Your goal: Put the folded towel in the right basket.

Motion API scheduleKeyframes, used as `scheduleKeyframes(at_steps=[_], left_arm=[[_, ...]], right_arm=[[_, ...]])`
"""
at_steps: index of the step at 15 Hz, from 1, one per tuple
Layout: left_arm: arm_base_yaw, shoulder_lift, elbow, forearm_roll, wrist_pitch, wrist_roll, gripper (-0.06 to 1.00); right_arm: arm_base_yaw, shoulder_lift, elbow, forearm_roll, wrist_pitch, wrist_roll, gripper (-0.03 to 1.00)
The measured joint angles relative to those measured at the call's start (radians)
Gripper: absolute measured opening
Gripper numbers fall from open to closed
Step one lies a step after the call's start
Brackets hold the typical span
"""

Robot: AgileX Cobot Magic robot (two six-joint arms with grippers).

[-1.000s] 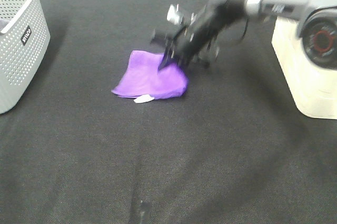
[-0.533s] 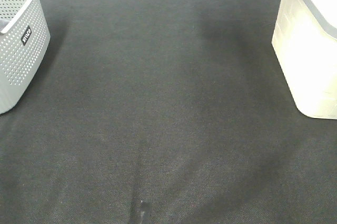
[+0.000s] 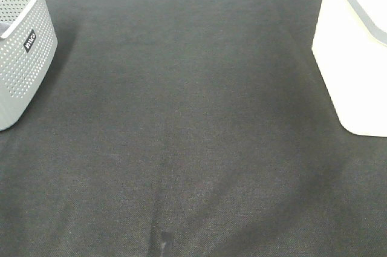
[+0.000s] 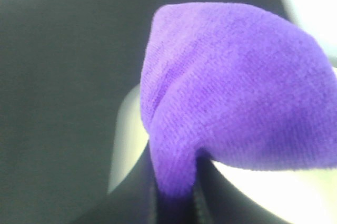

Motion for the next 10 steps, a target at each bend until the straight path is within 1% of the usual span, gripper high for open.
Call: scheduleKeyframes(at_steps=[1, 2, 3, 4, 5, 7, 9, 10], left_arm=[[0.000, 0.000, 0.000, 0.000, 0.000, 0.000, 0.99], [0.000, 0.000, 0.000, 0.000, 0.000, 0.000, 0.99], [0.000, 0.000, 0.000, 0.000, 0.000, 0.000, 0.99], [0.000, 0.000, 0.000, 0.000, 0.000, 0.000, 0.99], [0.000, 0.000, 0.000, 0.000, 0.000, 0.000, 0.99], [0.000, 0.000, 0.000, 0.000, 0.000, 0.000, 0.99], [0.000, 0.000, 0.000, 0.000, 0.000, 0.000, 0.99], [0.000, 0.000, 0.000, 0.000, 0.000, 0.000, 0.99]], right_arm=[[-0.014, 0.000, 0.039, -0.042, 0.000, 0.000, 0.21], [-0.020, 0.001, 0.080, -0.098, 0.002, 0.009, 0.40], [-0.021, 0.001, 0.119, -0.167, 0.006, 0.011, 0.66], [-0.021, 0.002, 0.155, -0.211, 0.008, 0.011, 0.83], [-0.021, 0.005, 0.175, -0.232, 0.009, 0.011, 0.92], [-0.021, 0.002, 0.180, -0.220, 0.010, 0.006, 0.97], [-0.006, -0.012, 0.182, -0.150, 0.010, -0.023, 0.98], [0.024, -0.028, 0.183, -0.140, 0.010, -0.028, 0.98]])
